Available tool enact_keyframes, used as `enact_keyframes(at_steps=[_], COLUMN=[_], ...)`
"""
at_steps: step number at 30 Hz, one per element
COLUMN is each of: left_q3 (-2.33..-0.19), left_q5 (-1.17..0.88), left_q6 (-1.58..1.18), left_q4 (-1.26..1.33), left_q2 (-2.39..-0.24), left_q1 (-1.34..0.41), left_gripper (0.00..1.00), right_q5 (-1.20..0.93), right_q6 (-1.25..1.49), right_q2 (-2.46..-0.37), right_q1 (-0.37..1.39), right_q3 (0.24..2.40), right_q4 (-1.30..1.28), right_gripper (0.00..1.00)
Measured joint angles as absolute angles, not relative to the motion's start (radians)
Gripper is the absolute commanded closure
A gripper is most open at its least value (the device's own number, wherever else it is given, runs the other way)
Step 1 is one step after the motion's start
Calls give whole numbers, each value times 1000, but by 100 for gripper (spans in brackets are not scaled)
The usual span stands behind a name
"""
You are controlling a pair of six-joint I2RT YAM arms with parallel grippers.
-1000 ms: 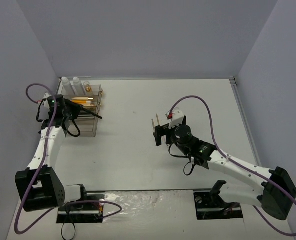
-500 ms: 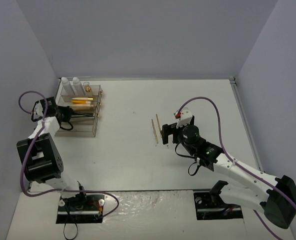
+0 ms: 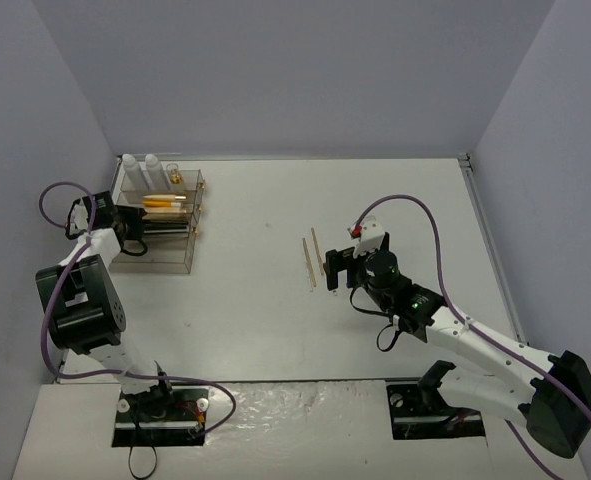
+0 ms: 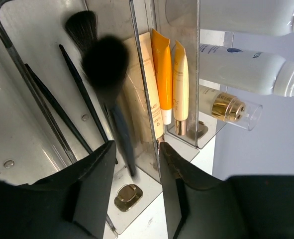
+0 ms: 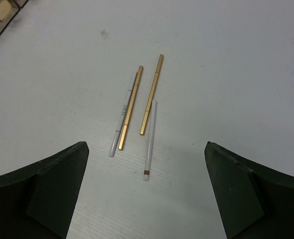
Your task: Organize the makeup
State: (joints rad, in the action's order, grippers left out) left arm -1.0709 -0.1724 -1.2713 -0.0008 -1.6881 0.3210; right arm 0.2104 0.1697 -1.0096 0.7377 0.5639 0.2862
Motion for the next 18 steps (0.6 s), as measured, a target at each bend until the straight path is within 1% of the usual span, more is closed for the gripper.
enact_keyframes(at_steps=[2,6,9,11,13,18], left_q3=[-1062,-1051,-1050,-1050,-1050,-1092], left_q5=[-167,-159,-159,-164,-182,-234], left_q6=[-1270,-1258,-1234,-1199,-1136,-902], left_q4=[-2,-24,-48,-75,-106,-247], left_q2=[-1676,-1633,-1567,-1509,-1439,-1255], left_q1=[321,321,321,321,321,312], left_gripper=[52,40,24,12,9,4], right_q5=[210,211,211,213,214,216], right_q6=[170,170,171,173,176,186], right_q2=[-1010,-1011,-1015,-1024,-1046,-1133], right_q1=[735,733,733,732,728,720], right_q3=[564,564,564,569,578,619], right_q4=[286,284,274,264,249,206], right_gripper=[0,0,1,7,12,29])
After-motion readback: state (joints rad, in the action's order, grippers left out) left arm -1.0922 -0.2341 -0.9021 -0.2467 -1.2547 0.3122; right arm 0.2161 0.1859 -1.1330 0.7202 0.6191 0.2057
